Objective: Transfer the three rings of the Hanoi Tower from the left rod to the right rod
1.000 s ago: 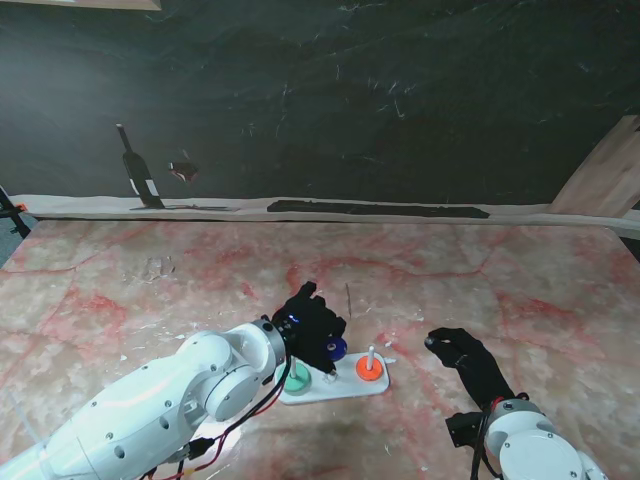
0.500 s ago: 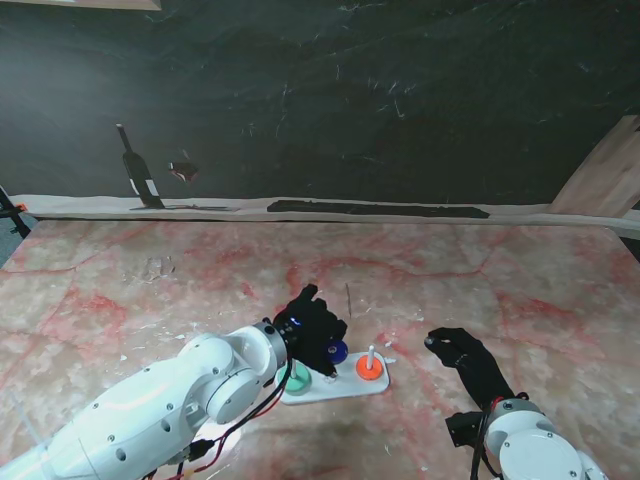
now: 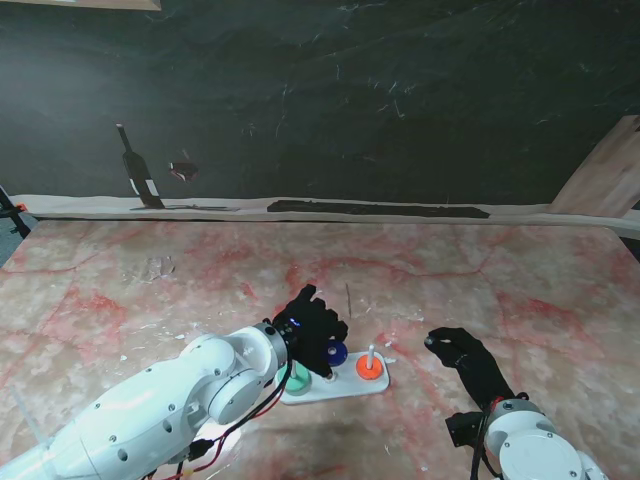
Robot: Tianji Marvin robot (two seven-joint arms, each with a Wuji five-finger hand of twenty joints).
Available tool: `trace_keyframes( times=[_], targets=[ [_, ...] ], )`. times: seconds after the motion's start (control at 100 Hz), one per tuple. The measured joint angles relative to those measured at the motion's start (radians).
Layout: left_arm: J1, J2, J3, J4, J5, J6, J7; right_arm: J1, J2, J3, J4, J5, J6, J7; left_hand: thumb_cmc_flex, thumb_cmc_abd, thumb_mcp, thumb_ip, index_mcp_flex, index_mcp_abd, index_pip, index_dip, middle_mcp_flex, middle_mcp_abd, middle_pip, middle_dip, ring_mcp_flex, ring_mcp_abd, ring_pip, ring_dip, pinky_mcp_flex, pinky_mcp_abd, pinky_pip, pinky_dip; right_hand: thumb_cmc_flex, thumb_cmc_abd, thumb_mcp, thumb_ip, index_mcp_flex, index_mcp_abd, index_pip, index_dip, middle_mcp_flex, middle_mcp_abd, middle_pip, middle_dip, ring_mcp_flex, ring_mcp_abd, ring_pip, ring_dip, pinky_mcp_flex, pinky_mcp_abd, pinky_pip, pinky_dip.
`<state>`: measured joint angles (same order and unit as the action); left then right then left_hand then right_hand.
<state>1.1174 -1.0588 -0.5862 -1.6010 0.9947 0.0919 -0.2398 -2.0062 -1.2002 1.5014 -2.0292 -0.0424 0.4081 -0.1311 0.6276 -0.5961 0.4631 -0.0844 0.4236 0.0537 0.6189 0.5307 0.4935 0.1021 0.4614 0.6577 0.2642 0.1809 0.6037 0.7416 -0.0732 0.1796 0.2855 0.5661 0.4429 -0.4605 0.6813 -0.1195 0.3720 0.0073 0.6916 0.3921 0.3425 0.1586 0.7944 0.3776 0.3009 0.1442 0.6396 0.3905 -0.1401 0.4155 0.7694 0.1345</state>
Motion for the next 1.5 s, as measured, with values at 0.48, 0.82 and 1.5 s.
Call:
trace_keyframes(
  times=[0.48, 0.82, 1.5],
  targets=[
    [0.087, -0.001, -0.108, -0.034, 0.023, 0.003, 0.014, 0.002, 0.003, 0.000, 0.004, -0.006, -0.005, 0.015, -0.022, 0.002, -0.035, 0.002, -0.164, 0.063, -0.116, -0.121, -0.165, 0.051, -0.092, -0.206, -0.096, 0.013, -0.119, -0.116, -0.013, -0.001, -0.125, 0.036, 0.000, -0.025, 0.000, 0.000, 0.004, 0.009, 0.001, 0.000, -0.008, -0.001, 0.000, 0.000, -0.007, 0.000, 0.000, 0.000, 0.000, 0.000, 0.000, 0.000],
    [0.405, -0.014, -0.385, -0.169, 0.065, 0.037, 0.228, 0.040, 0.047, -0.027, 0.018, -0.165, -0.033, 0.167, 0.006, 0.104, -0.191, 0.003, -0.186, 0.076, -0.136, -0.136, -0.207, 0.053, -0.103, -0.219, -0.108, 0.013, -0.157, -0.164, -0.011, 0.000, -0.148, 0.001, 0.034, -0.213, 0.181, 0.005, 0.002, -0.010, 0.002, 0.000, -0.034, -0.063, -0.001, 0.000, -0.030, -0.012, -0.011, 0.000, -0.002, -0.015, -0.022, 0.009],
    [0.549, -0.025, -0.492, -0.084, -0.041, 0.060, 0.350, 0.264, 0.152, -0.150, 0.248, -0.663, -0.363, 0.416, 0.029, 0.109, -0.220, 0.012, -0.207, 0.104, -0.170, -0.156, -0.224, 0.053, -0.119, -0.231, -0.118, 0.014, -0.186, -0.176, -0.011, 0.013, -0.157, -0.015, -0.021, -0.497, 0.316, -0.030, -0.199, -0.092, 0.012, 0.001, -0.135, -0.141, -0.080, -0.047, -0.149, -0.089, -0.120, -0.048, -0.013, -0.092, -0.312, 0.249]
  ],
)
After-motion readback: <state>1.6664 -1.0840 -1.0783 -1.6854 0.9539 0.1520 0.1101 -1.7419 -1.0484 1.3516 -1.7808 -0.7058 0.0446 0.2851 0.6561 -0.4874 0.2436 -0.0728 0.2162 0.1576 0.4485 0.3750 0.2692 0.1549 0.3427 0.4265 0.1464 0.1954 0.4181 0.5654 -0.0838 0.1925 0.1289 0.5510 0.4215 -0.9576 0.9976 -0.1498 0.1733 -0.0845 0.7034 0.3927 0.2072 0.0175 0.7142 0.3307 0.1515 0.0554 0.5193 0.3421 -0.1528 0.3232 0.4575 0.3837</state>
